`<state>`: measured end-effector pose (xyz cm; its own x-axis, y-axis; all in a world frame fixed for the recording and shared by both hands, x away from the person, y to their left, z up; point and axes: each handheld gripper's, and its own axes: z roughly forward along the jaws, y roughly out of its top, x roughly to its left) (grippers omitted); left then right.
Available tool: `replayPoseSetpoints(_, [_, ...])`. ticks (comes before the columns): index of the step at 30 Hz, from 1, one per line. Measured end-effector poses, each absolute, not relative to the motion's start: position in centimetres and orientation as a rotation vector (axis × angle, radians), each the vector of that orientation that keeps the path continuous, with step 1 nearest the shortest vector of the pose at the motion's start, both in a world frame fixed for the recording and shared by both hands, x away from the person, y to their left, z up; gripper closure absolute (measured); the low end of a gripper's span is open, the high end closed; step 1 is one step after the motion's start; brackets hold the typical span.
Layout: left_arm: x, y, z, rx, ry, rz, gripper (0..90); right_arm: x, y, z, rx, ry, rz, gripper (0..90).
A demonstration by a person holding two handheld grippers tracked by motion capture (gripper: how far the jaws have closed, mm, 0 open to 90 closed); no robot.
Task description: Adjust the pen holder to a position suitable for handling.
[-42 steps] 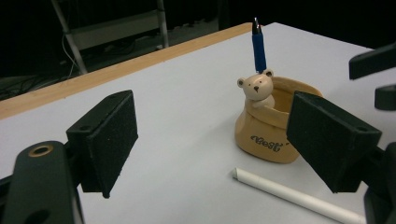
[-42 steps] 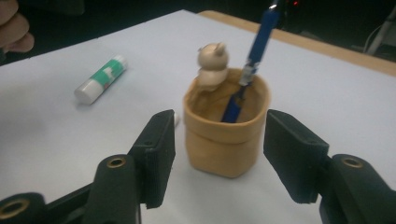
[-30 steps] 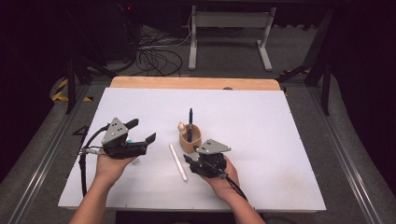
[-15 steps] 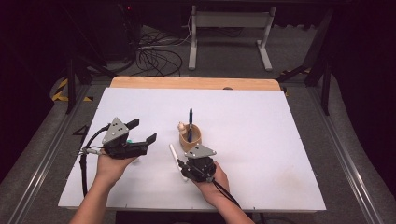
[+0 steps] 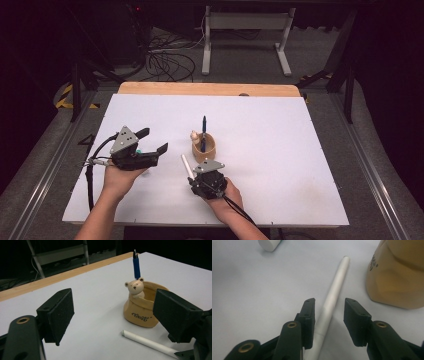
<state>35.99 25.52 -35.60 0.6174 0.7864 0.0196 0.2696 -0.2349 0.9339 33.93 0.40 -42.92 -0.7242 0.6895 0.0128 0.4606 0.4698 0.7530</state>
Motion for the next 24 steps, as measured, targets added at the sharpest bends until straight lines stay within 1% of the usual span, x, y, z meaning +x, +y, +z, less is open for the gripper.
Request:
replayPoseSetpoints(6, [35.97,25.52,-35.58,1.793,0.858,0.614,18.2,33.59,0.93,-43.56,0.961,2.456,1.055,62.8])
replayPoseSetpoints(24, [35.95,25.51,-35.56,1.795,0.86,0.611,18.2,33.35,0.96,-43.62,0.976,2.447,1.052,66.0])
